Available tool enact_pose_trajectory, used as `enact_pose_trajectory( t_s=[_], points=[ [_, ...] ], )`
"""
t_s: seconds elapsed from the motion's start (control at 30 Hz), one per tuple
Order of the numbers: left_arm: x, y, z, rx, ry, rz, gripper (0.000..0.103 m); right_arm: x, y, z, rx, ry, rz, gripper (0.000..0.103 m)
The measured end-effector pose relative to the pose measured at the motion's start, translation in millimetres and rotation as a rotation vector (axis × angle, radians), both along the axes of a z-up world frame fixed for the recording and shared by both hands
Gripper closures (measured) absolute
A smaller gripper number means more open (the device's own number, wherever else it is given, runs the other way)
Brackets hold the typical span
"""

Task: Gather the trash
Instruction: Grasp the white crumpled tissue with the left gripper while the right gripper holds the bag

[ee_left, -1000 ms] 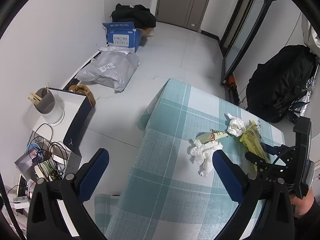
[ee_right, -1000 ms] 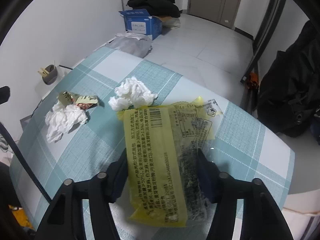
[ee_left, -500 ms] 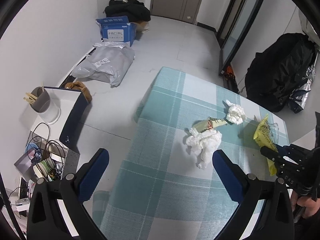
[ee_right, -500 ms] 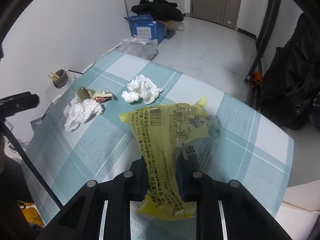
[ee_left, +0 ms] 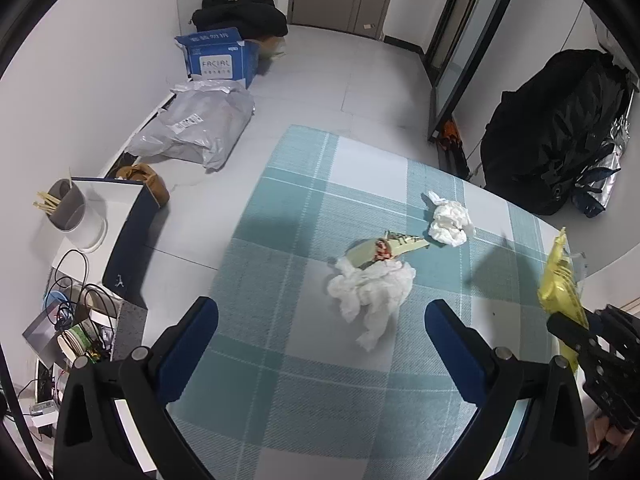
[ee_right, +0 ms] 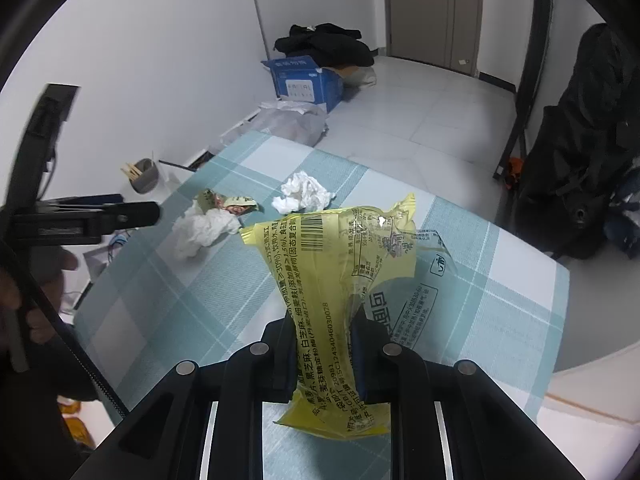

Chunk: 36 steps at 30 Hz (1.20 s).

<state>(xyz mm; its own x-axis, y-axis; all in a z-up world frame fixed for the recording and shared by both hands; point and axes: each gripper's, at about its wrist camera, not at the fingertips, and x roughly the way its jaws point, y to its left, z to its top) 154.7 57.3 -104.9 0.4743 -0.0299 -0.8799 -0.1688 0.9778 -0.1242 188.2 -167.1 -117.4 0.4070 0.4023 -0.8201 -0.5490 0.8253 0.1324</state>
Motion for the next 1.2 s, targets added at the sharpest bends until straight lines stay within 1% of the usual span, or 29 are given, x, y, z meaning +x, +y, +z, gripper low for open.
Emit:
enact_pose_trajectory(
  t_s=[0.17, 0.33, 0.47, 0.6, 0.73, 0.77, 0.8, 0.83, 0.9, 0.93, 0.97, 1.0, 1.03, 1.07, 1.1, 1.13, 1.2],
  points=[
    [9, -6, -8, 0.006, 0.029, -0.003, 0.002, -4, -5, 6, 0.011, -0.016, 0.015, 0.083],
    [18, -11, -15, 0.037, 0.055, 0.003, 0.002, -4, -13, 8, 0.019, -0.014, 0.014, 0.083],
    [22, -16, -21, 0.062, 0.078, -0.017, 0.002, -1, -17, 10, 0.026, -0.015, 0.007, 0.083],
    [24, -20, -24, 0.079, 0.083, -0.032, 0.002, 1, -22, 11, 0.031, -0.016, -0.003, 0.083],
    [25, -28, -25, 0.122, 0.080, -0.059, 0.005, 2, -26, 13, 0.036, -0.021, -0.005, 0.083],
    [25, -30, -26, 0.132, 0.082, -0.068, 0.008, 2, -26, 14, 0.037, -0.023, -0.003, 0.083],
    [26, -32, -26, 0.139, 0.085, -0.081, 0.016, 2, -27, 14, 0.037, -0.025, -0.003, 0.083],
    [26, -34, -27, 0.141, 0.093, -0.092, 0.020, 1, -27, 14, 0.036, -0.027, -0.003, 0.083],
    [27, -34, -30, 0.131, 0.112, -0.106, 0.038, 0, -27, 14, 0.036, -0.026, -0.004, 0.083],
    [27, -34, -32, 0.121, 0.123, -0.111, 0.043, -1, -28, 15, 0.035, -0.026, -0.006, 0.083],
    [26, -34, -30, 0.125, 0.116, -0.110, 0.046, -2, -29, 15, 0.035, -0.028, -0.007, 0.083],
    [25, -34, -28, 0.121, 0.116, -0.114, 0.056, -2, -29, 16, 0.036, -0.028, -0.008, 0.083],
    [26, -35, -27, 0.118, 0.114, -0.118, 0.059, -3, -29, 16, 0.036, -0.030, -0.009, 0.083],
    [25, -35, -26, 0.112, 0.113, -0.124, 0.067, -4, -30, 17, 0.036, -0.032, -0.008, 0.083],
    [24, -34, -24, 0.104, 0.114, -0.127, 0.074, -4, -30, 17, 0.035, -0.033, -0.008, 0.083],
    [24, -34, -23, 0.099, 0.113, -0.130, 0.076, -5, -30, 17, 0.033, -0.034, -0.008, 0.083],
    [22, -34, -22, 0.091, 0.114, -0.137, 0.085, -5, -29, 17, 0.032, -0.032, -0.006, 0.083]
  ],
)
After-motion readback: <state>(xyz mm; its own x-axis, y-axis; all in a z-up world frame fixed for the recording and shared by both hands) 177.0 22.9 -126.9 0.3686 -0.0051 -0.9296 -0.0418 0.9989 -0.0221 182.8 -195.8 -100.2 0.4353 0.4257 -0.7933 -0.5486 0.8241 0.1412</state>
